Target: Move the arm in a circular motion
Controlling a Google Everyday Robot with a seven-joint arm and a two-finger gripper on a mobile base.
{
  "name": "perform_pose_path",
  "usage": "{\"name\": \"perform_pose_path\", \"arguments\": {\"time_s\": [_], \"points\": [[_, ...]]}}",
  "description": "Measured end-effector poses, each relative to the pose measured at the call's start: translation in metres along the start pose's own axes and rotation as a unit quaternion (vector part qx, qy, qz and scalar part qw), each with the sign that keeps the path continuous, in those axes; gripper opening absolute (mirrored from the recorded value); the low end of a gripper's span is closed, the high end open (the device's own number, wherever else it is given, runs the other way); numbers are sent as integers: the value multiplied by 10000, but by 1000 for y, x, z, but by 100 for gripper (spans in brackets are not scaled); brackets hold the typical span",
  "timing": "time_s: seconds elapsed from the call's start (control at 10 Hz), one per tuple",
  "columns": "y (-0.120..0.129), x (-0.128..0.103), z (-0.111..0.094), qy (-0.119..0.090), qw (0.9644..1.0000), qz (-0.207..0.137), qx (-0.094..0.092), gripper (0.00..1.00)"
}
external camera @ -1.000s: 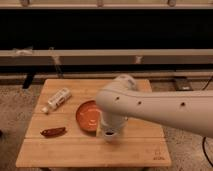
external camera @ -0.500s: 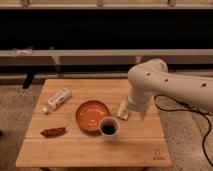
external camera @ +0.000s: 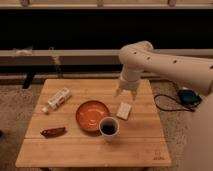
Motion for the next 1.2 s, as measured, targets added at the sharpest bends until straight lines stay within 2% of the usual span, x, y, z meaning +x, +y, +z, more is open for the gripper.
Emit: {"name": "perform_pose_path", "arguments": {"time_s": [0.4,0.7,0.9,1.1,1.2], "points": [[99,-36,2,-54,9980,-628,-84,65],[168,-39,2,-55,9930,-1179,-102,65],[221,-28,3,-42,9852,-1710,-83,65],[282,13,3,26,9711,-2385,-102,65],[296,29,2,5,9644,-2642,-64,65]]}}
